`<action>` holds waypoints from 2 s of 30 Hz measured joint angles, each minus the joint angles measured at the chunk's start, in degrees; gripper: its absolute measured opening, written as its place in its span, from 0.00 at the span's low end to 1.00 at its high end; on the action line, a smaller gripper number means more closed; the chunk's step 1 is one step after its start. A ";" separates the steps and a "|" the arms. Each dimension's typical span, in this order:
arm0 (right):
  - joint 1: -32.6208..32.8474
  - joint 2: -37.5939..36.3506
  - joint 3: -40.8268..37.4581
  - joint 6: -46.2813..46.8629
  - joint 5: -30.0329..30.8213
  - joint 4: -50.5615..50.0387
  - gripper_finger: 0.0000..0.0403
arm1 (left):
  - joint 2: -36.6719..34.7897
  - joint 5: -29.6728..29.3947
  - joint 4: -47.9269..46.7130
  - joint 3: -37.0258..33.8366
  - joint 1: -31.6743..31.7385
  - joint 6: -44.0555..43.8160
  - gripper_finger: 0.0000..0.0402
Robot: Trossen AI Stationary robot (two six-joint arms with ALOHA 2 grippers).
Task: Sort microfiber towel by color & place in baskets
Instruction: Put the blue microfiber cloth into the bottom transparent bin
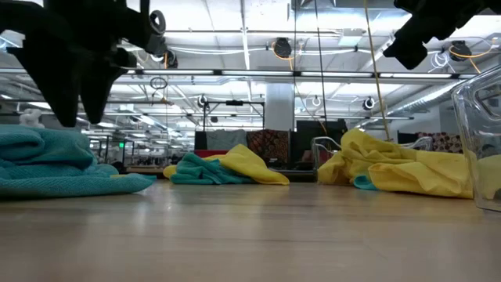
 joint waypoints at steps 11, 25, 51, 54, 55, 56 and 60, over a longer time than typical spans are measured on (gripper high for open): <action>4.09 0.01 0.00 0.79 2.12 -0.12 0.46 | 0.00 1.10 -0.19 -6.02 0.04 -0.86 0.58; 6.60 0.03 0.00 1.25 6.74 -0.16 0.46 | 0.00 0.85 1.64 -6.58 0.04 1.26 0.17; 6.72 0.03 0.00 2.19 6.71 -1.36 0.46 | -7.08 -4.26 2.48 -2.39 0.04 2.29 0.01; 6.72 0.03 -0.02 2.27 6.71 -1.25 0.46 | -9.07 -7.23 2.38 0.08 0.04 2.90 0.01; 6.72 0.03 0.00 2.28 6.71 -1.23 0.46 | -9.76 -8.12 2.38 1.00 0.04 3.46 0.01; 6.72 0.03 0.00 2.28 6.71 -1.20 0.46 | -10.46 -9.07 2.40 1.90 0.04 3.72 0.01; 6.72 0.03 -0.01 2.50 6.71 -1.18 0.46 | -13.01 -12.45 1.82 4.79 0.04 4.34 0.01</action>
